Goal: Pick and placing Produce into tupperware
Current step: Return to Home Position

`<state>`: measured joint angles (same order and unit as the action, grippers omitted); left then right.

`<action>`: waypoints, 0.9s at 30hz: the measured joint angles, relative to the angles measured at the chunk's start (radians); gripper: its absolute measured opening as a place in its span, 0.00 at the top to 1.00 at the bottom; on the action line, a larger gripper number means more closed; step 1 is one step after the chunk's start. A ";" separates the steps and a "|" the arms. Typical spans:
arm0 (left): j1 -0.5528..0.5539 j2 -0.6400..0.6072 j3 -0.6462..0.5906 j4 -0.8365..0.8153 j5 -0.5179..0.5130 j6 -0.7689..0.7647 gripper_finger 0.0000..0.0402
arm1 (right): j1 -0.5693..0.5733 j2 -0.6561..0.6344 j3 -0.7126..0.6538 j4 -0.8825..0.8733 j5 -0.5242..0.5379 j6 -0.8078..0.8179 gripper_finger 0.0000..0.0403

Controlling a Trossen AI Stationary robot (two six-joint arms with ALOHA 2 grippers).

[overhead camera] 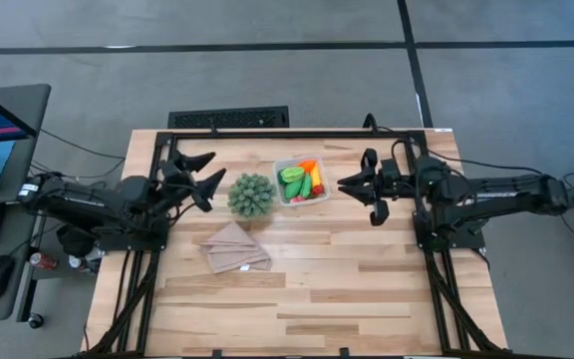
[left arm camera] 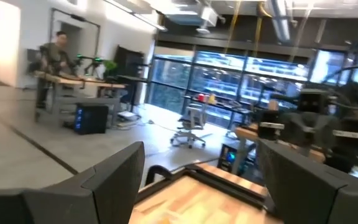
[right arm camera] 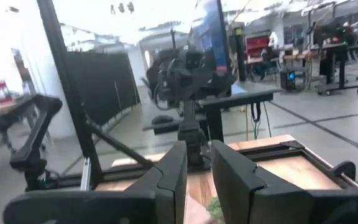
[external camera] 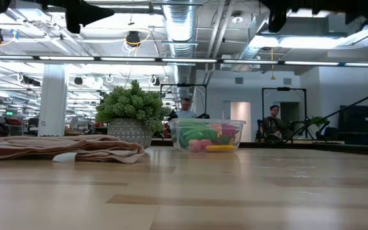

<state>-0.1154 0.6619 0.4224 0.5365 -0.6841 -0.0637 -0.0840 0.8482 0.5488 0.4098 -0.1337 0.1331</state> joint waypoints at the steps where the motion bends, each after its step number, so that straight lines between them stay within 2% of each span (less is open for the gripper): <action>1: -0.009 -0.011 -0.013 0.001 0.009 0.007 0.25 | -0.004 0.000 -0.026 0.035 0.000 0.007 0.83; 3: -0.022 -0.031 -0.037 0.010 0.056 0.040 0.25 | -0.011 0.002 -0.068 0.107 -0.010 0.015 0.83; 6: -0.032 -0.055 -0.070 0.012 0.105 0.078 0.25 | -0.025 0.000 -0.121 0.230 -0.098 0.016 0.83; 9: -0.034 -0.086 -0.098 0.031 0.103 0.094 0.25 | -0.048 0.000 -0.168 0.315 -0.215 0.029 0.83; 11: -0.034 -0.123 -0.127 0.058 0.101 0.110 0.25 | -0.065 0.000 -0.190 0.332 -0.253 0.059 0.83; 20: -0.043 -0.383 -0.192 0.006 0.143 0.157 0.25 | -0.144 -0.112 -0.268 0.328 -0.297 0.156 0.83; 24: -0.066 -0.502 -0.195 -0.106 0.147 0.156 0.25 | -0.168 -0.229 -0.297 0.309 -0.344 0.158 0.83; 27: -0.086 -0.576 -0.194 -0.169 0.143 0.148 0.25 | -0.161 -0.339 -0.315 0.249 -0.295 0.163 0.83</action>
<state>-0.2017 0.0855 0.2279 0.3670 -0.5408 0.0844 -0.2452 0.5095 0.2342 0.6583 -0.4287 0.2962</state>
